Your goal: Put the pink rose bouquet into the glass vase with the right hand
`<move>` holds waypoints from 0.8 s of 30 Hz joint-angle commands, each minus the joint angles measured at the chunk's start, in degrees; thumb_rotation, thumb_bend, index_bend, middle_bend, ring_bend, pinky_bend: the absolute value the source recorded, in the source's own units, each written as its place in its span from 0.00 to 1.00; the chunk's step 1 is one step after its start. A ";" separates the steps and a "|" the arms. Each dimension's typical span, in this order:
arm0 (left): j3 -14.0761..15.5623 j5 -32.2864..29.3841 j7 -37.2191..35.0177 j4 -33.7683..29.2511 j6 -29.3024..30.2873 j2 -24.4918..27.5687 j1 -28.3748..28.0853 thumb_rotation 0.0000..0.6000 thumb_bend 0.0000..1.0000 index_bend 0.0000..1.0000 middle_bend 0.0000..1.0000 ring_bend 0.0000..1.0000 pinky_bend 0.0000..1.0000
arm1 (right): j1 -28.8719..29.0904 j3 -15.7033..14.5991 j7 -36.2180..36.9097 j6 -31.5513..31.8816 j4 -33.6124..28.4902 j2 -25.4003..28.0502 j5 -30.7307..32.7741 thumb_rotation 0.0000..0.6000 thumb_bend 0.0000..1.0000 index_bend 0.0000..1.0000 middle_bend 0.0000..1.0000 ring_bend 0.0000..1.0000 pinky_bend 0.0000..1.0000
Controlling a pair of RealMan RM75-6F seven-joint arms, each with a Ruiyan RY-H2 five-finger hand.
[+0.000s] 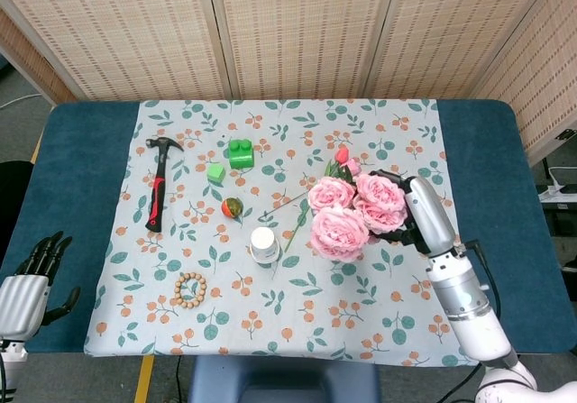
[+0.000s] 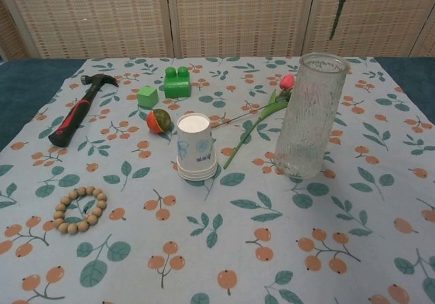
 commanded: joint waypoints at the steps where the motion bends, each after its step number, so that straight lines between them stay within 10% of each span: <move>1: 0.02 0.07 -0.04 0.00 0.02 0.02 0.01 1.00 0.37 0.01 0.02 0.05 0.29 | 0.97 1.78 1.94 -1.11 -0.18 0.02 2.94 1.00 0.51 0.86 1.00 0.94 1.00; 24: 0.01 0.43 -0.48 -0.18 0.56 0.16 0.18 1.00 0.37 0.01 0.02 0.05 0.29 | 2.49 2.67 0.43 -3.80 -4.96 1.24 8.01 1.00 0.52 0.86 1.00 0.94 1.00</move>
